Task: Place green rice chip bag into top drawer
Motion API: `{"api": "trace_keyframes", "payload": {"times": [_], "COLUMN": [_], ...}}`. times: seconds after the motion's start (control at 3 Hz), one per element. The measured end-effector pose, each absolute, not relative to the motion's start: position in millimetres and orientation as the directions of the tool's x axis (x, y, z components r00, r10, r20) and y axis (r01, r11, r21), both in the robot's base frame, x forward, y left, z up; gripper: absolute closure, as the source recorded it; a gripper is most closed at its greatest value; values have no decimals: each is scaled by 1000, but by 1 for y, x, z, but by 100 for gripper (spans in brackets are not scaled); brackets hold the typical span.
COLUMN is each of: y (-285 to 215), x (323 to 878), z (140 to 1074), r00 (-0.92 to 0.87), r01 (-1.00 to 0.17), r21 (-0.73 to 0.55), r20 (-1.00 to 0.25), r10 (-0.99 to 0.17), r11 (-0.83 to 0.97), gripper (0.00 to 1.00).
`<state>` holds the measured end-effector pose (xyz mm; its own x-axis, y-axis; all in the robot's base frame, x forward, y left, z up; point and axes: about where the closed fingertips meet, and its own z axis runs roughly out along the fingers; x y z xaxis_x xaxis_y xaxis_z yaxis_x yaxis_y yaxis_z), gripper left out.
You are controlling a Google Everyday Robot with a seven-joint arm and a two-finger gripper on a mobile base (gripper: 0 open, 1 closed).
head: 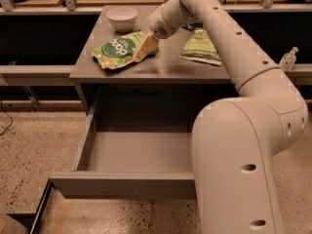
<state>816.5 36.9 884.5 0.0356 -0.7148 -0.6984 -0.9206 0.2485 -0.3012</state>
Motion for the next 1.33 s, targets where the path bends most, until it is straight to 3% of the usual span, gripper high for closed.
{"api": "trace_keyframes", "payload": {"times": [1.0,1.33], "y": [81,82], "x": [845,848], "z": [841,832], "r00": [-10,-38], "r01": [-922,-923], "r21": [-245,-219], "r20": [-760,-765], "r10": [-650,-642], "r11": [301,316], "gripper": [0,19]}}
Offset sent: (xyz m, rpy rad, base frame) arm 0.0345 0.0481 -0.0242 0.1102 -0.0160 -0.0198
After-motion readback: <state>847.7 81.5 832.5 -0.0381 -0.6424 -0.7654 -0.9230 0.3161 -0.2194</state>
